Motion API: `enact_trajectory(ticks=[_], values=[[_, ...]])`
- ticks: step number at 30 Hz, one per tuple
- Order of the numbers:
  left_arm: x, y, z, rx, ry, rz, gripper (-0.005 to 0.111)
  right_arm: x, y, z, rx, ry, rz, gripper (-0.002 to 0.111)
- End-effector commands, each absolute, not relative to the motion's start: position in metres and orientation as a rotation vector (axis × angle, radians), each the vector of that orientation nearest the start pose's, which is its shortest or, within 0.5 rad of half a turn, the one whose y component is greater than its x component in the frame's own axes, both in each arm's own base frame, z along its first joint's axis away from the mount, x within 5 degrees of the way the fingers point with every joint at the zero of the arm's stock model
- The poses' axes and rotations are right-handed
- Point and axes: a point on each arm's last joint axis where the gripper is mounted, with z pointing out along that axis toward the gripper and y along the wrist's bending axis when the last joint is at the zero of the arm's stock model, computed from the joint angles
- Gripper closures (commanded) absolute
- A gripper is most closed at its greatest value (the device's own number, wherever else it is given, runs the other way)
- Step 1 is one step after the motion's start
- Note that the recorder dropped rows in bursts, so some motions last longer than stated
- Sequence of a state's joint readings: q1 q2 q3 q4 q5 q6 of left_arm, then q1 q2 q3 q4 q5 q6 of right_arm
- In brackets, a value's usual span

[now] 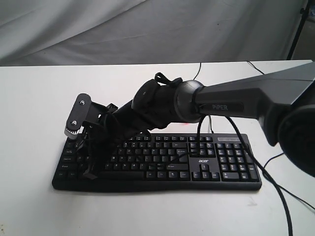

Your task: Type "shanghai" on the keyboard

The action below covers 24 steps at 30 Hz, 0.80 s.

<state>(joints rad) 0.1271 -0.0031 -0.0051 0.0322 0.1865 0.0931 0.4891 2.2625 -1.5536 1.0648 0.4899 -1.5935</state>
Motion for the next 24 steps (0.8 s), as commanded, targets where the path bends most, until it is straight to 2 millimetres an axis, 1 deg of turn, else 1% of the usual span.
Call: enact_trajectory(ticks=[1, 24], values=[[0.0556, 0.0074, 0.1965, -0.006, 1.671, 0.190, 0.106, 0.4069, 0.2565, 0.1144, -1.380, 1.976, 0.460, 0.108], [0.0556, 0.0074, 0.1965, -0.006, 1.671, 0.190, 0.106, 0.4055, 0.2573, 0.1161, -1.417, 1.946, 0.466, 0.108]])
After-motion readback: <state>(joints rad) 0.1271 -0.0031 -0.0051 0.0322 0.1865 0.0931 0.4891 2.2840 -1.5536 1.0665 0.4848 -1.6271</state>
